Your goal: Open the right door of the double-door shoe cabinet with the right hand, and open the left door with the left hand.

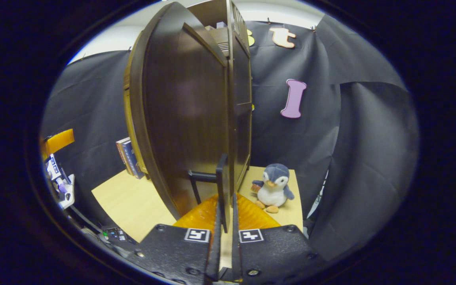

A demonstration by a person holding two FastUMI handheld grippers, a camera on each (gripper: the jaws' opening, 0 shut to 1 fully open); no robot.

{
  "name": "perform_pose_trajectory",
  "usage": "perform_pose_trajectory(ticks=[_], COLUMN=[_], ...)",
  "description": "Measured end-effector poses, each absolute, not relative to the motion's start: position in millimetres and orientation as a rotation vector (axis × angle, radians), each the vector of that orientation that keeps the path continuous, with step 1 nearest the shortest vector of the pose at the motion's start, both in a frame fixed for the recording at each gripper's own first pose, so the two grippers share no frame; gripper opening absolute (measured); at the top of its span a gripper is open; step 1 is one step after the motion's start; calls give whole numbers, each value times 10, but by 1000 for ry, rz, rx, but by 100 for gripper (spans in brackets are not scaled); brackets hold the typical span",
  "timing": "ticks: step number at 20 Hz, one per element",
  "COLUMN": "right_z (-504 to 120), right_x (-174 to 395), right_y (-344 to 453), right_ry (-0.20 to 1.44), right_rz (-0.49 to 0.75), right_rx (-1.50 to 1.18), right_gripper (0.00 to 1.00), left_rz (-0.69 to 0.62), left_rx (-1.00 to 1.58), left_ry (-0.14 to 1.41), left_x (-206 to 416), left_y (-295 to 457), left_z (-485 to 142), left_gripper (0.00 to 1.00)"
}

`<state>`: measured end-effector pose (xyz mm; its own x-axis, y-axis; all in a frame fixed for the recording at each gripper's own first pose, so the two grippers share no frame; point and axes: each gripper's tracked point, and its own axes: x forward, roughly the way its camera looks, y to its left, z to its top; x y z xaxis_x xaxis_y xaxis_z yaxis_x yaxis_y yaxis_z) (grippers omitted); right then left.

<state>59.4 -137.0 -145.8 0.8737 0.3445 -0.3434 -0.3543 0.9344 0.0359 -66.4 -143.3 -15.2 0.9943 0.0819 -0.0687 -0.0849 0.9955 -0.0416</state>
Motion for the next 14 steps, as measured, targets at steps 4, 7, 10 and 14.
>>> perform_pose_trajectory(ticks=[4, 7, 10, 14], right_z=[-1327, -1025, -612, -250], right_x=[382, 229, 74, -91], right_y=[-1677, -1794, -1676, -1394], right_ry=[327, 275, 195, 111], right_rz=[274, 186, 133, 52], right_rx=[-7, 23, 50, 30], right_gripper=[66, 96, 98, 98], left_rz=[75, 65, 49, 46], left_rx=[-30, -18, -25, -30], left_ry=[64, 80, 97, 100], left_x=[-519, -414, -260, -54], left_y=[-1279, -1149, -975, -673], left_z=[-164, -225, -278, -305], left_gripper=[96, 96, 93, 96])
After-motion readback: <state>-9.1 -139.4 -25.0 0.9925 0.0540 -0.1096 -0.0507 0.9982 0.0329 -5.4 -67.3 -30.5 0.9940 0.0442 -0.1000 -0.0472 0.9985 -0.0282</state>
